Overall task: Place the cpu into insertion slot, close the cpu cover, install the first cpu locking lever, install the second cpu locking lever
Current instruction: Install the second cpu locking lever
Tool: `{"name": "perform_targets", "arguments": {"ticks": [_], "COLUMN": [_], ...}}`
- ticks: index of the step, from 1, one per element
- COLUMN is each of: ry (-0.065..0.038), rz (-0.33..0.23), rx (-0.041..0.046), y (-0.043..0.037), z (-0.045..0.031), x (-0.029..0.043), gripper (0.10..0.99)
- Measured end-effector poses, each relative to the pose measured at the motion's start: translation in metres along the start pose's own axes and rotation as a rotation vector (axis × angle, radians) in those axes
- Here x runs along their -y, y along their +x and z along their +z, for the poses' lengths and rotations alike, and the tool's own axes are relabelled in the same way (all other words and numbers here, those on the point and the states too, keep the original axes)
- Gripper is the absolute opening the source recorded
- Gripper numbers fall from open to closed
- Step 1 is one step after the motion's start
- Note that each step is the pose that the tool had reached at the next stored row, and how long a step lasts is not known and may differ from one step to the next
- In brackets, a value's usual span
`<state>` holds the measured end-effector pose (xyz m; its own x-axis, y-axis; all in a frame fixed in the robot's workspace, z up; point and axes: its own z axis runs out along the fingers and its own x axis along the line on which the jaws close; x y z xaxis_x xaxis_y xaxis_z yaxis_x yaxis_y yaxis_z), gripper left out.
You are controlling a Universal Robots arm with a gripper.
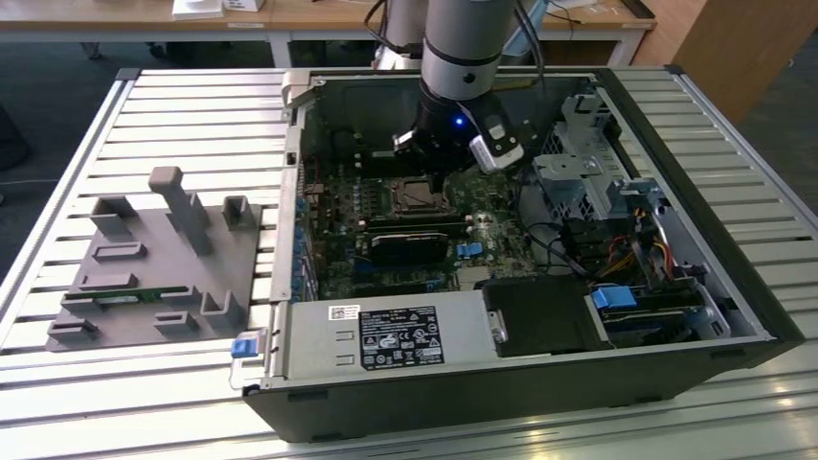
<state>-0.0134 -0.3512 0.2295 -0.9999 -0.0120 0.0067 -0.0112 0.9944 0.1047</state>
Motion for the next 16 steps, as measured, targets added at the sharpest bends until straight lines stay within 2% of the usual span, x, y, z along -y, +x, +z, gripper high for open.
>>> {"name": "perform_targets", "arguments": {"ticks": [6, 8, 9, 14, 16], "ry": [0.000, 0.000, 0.000, -0.002, -0.004], "rz": [0.000, 0.000, 0.000, 0.000, 0.000], "rx": [-0.0001, -0.0002, -0.0008, -0.0045, -0.0046], "y": [0.0000, 0.0001, 0.0001, 0.0006, 0.0041], "z": [-0.0005, -0.0009, -0.0002, 0.0031, 0.0032], "x": [0.0052, 0.0091, 0.0147, 0.0195, 0.0208], "gripper": [0.106, 0.106, 0.106, 0.106, 0.106]}}
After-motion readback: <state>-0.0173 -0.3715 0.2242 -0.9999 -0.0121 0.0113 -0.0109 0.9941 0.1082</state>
